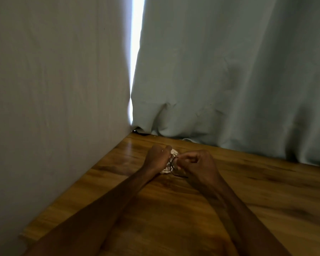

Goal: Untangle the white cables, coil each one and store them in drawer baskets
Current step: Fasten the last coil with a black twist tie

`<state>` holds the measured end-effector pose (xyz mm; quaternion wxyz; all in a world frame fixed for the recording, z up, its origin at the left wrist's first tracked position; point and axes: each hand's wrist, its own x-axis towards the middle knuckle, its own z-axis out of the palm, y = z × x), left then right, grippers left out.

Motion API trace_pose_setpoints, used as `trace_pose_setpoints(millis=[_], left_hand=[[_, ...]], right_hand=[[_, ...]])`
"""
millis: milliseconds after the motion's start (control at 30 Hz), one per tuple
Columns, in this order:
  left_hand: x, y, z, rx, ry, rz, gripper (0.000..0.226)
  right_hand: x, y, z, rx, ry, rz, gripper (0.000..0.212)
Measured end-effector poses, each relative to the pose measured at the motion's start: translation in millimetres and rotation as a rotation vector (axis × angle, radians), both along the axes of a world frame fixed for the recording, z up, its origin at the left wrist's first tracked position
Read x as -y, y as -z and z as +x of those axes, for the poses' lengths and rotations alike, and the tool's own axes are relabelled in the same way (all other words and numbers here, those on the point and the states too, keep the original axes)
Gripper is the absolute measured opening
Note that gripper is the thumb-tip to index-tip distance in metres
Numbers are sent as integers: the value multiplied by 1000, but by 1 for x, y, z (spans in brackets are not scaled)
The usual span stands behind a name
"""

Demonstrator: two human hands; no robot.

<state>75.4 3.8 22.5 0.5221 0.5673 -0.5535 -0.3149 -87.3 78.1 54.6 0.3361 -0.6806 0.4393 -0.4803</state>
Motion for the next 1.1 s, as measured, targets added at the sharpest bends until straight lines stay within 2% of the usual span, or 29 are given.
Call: trace_pose_setpoints(millis=[100, 200, 300, 500, 567, 767, 900, 1100], left_hand=[[-6, 7, -7, 229, -67, -89, 47], [-8, 5, -6, 315, -126, -126, 50], [-7, 4, -4, 336, -153, -173, 51], [-5, 4, -2, 273, -178, -171, 53], [-6, 3, -1, 221, -169, -161, 56], [-7, 0, -2, 194, -150, -150, 55], [-7, 3, -4, 187, -116, -163, 67], [-11, 0, -8, 228, -129, -197, 51]], right_hand=[[0, -2, 7, 251, -55, 285, 10], [0, -7, 9, 385, -123, 421, 17], [1, -13, 7, 387, -131, 454, 26], [2, -14, 3, 483, -146, 426, 21], [3, -17, 1, 456, -132, 421, 24], [1, -17, 0, 143, 43, 245, 39], [-1, -20, 3, 73, 56, 183, 28], [-4, -20, 4, 43, 55, 59, 12]])
